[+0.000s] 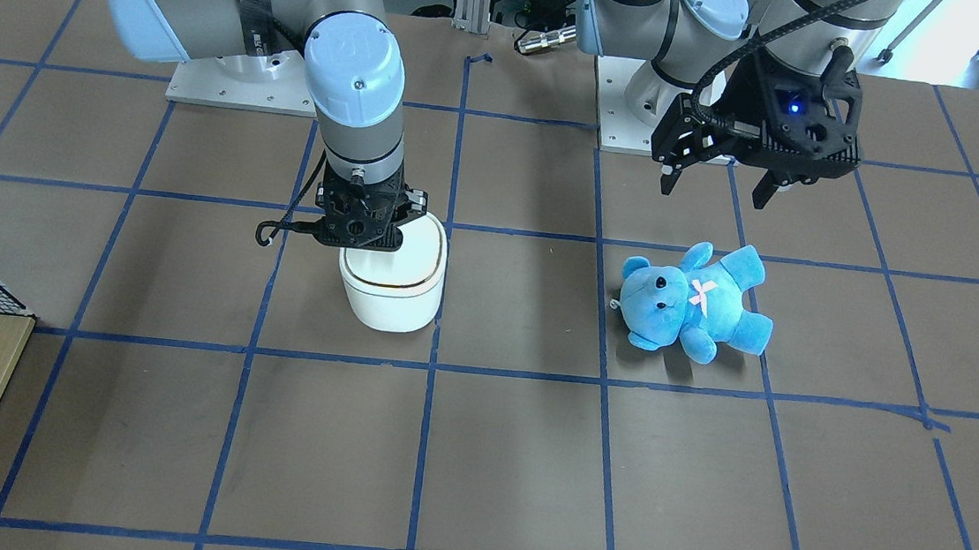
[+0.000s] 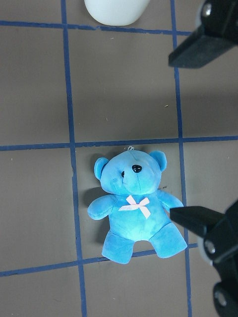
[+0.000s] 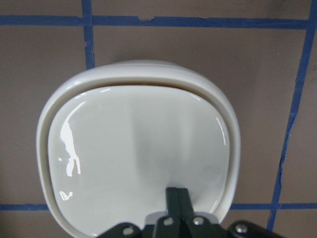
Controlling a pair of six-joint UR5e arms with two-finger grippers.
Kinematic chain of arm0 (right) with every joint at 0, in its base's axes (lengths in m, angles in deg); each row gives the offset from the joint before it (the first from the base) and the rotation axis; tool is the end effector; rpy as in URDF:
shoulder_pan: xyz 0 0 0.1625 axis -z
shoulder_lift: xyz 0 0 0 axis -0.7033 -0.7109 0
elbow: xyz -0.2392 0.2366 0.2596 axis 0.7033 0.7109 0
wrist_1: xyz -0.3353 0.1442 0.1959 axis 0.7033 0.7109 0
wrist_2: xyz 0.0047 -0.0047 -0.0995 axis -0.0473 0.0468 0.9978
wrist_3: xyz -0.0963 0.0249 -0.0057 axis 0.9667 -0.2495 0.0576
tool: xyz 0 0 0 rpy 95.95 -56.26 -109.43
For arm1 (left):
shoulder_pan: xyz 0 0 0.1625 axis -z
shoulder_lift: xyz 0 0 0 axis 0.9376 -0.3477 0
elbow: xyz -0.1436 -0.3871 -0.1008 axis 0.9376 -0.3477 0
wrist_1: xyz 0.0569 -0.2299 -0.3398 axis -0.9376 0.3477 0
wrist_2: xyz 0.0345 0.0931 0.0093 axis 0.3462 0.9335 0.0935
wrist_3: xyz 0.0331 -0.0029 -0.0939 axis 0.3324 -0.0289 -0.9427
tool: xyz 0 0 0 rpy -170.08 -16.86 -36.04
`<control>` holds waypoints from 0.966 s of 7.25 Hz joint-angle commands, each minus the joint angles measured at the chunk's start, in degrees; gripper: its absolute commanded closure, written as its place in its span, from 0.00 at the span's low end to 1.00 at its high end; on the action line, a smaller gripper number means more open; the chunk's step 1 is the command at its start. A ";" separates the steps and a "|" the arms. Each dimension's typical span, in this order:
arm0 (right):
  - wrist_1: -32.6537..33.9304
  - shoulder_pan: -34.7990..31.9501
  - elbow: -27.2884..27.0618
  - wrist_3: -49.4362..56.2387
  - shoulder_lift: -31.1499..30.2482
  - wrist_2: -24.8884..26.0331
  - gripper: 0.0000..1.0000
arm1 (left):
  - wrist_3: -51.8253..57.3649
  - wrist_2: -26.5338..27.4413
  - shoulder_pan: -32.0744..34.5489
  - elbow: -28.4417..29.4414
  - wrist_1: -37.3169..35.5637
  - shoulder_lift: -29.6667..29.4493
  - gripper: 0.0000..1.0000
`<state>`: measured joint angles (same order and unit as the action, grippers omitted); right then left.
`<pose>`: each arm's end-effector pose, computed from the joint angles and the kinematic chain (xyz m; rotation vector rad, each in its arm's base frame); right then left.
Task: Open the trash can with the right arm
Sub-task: 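Lift the lid edge with the right gripper, swinging the lid upright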
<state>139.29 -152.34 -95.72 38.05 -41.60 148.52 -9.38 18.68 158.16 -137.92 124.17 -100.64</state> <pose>0.2872 -0.4550 0.3060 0.0303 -3.1103 -0.2353 -0.1210 -0.4767 0.5022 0.0674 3.1393 -0.0723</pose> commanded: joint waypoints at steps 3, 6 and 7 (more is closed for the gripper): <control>1.46 -0.02 0.57 -0.27 -1.68 0.00 0.95 | 0.00 0.00 0.00 0.00 0.00 0.00 0.00; -0.38 0.50 4.69 0.17 -9.32 -0.36 0.00 | 0.00 0.00 0.00 0.00 0.00 0.00 0.00; -5.52 0.77 8.89 0.86 -9.34 0.25 0.00 | 0.00 0.00 0.00 0.00 0.00 0.00 0.00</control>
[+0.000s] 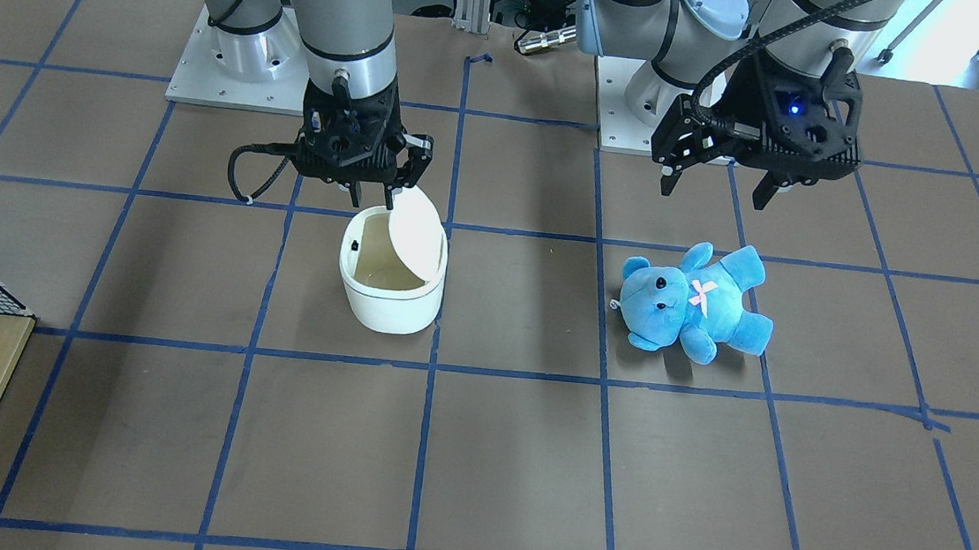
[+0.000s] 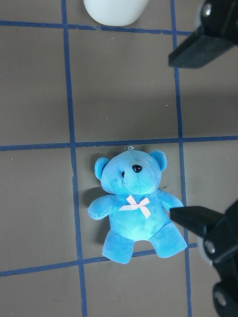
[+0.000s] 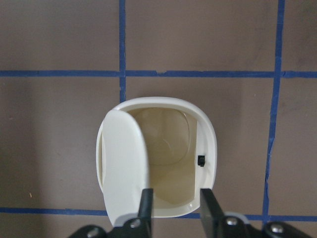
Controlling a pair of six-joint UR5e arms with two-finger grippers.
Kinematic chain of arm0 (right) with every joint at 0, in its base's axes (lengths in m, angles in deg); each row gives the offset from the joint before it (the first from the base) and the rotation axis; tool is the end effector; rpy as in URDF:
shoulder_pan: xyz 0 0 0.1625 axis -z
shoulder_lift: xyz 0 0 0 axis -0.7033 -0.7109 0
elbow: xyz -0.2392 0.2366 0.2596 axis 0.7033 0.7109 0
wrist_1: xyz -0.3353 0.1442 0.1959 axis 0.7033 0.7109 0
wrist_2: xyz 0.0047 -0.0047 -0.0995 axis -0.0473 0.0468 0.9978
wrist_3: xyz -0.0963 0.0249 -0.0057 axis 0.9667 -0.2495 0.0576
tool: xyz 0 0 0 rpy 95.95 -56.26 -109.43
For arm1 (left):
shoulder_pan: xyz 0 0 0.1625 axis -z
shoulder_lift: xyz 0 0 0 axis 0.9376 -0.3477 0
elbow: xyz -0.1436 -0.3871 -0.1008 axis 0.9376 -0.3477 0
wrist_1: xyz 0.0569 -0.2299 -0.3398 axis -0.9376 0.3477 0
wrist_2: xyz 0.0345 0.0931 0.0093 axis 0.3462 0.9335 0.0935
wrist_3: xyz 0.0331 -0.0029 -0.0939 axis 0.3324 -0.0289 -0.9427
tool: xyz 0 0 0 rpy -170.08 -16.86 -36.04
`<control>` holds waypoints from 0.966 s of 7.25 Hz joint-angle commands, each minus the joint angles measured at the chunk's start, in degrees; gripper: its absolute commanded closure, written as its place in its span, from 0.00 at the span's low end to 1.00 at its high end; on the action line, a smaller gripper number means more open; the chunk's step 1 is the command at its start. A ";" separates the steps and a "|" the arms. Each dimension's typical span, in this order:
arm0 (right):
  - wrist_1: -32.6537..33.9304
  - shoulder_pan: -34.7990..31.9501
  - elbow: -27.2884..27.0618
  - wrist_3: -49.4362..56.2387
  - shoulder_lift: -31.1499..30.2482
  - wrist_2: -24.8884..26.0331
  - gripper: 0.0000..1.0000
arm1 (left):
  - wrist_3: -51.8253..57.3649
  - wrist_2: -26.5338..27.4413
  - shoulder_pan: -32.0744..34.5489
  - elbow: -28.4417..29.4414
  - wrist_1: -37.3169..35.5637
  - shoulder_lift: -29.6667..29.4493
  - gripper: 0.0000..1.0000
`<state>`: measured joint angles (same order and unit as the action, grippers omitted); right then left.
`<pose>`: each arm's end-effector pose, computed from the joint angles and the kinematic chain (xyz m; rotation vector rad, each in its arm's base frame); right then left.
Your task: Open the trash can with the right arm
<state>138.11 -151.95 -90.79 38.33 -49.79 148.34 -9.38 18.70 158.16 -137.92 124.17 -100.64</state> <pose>0.2809 -0.4459 0.4183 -0.0310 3.0990 -0.0737 -0.1210 -0.4767 0.5022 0.0674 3.1389 -0.0723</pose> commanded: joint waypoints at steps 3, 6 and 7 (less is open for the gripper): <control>-12.84 9.31 12.86 3.47 -1.24 3.09 0.00 | 0.00 0.07 0.00 0.00 0.00 0.00 0.00; -15.37 16.63 14.45 14.28 -1.41 -1.04 0.00 | 0.00 0.07 0.00 0.00 0.00 0.00 0.00; -16.00 16.56 14.89 14.30 -1.50 -0.79 0.00 | 0.00 0.07 0.00 0.00 0.00 0.00 0.00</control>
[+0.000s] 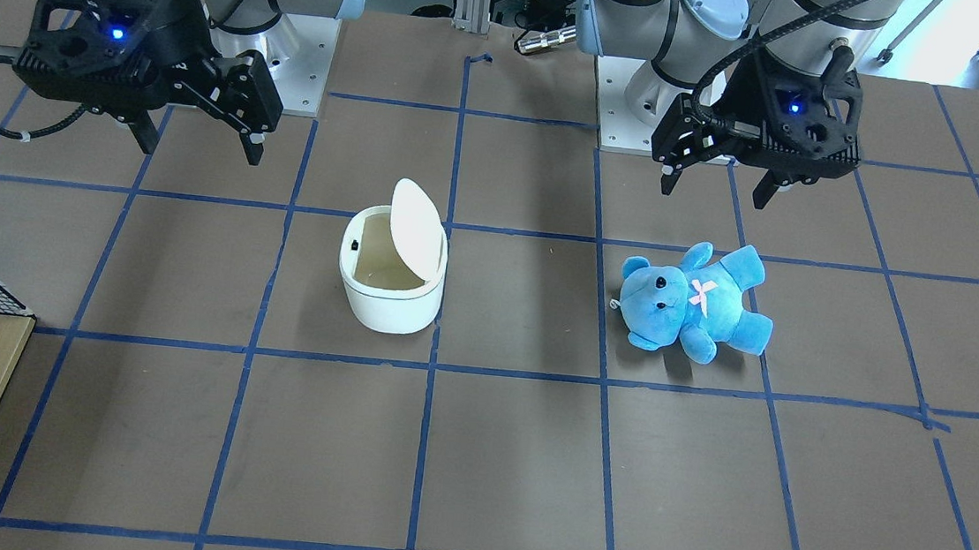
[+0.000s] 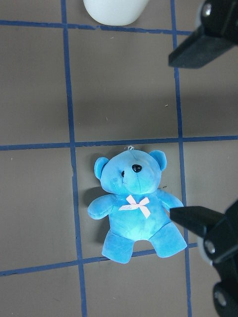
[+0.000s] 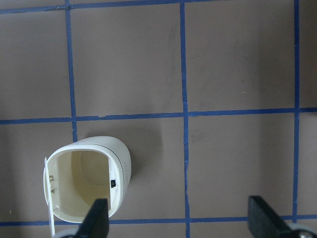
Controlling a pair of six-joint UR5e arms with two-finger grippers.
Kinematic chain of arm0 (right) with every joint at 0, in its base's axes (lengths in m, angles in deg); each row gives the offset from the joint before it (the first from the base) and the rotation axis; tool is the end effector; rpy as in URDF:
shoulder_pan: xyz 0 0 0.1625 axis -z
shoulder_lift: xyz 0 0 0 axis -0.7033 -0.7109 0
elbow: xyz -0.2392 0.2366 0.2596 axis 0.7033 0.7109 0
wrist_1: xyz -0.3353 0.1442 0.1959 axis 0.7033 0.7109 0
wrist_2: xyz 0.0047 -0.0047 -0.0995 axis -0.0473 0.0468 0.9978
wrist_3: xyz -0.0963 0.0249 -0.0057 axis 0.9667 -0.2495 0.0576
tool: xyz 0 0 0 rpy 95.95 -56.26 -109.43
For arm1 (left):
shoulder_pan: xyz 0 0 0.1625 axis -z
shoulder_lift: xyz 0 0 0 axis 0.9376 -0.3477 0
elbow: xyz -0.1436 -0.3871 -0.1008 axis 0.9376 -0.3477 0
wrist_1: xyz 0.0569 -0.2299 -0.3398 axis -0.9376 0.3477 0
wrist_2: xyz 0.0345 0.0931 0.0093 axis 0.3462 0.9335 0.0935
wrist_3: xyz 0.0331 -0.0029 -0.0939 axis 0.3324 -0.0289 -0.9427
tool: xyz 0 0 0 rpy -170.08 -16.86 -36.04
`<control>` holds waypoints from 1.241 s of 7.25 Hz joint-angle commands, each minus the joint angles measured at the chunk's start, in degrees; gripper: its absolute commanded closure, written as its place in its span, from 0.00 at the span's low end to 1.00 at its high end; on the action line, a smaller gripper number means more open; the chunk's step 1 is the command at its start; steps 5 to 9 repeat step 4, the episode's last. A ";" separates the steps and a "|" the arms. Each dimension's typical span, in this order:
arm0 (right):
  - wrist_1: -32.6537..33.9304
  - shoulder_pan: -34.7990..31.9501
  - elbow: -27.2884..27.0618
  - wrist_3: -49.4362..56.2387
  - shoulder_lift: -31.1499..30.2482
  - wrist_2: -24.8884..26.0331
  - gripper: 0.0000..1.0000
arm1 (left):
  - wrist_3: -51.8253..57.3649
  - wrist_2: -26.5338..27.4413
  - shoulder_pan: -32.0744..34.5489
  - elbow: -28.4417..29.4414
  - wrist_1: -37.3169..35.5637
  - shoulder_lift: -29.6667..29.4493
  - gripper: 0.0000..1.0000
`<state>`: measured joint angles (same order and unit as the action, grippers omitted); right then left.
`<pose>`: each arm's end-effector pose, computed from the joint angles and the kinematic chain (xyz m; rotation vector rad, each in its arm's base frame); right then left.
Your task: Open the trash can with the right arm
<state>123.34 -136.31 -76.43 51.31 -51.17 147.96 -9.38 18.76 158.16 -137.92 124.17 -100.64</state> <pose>0.1509 -0.5024 0.5276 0.0402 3.1034 -0.1133 -0.1208 -0.4767 0.5022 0.0674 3.1379 -0.0722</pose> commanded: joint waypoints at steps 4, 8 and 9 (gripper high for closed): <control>-2.99 0.74 0.45 1.32 -0.48 -0.32 0.00 | 0.00 0.00 0.00 0.00 0.00 0.00 0.00; -2.99 0.74 0.45 1.32 -0.48 -0.32 0.00 | 0.00 0.00 0.00 0.00 0.00 0.00 0.00; -2.99 0.74 0.45 1.32 -0.48 -0.32 0.00 | 0.00 0.00 0.00 0.00 0.00 0.00 0.00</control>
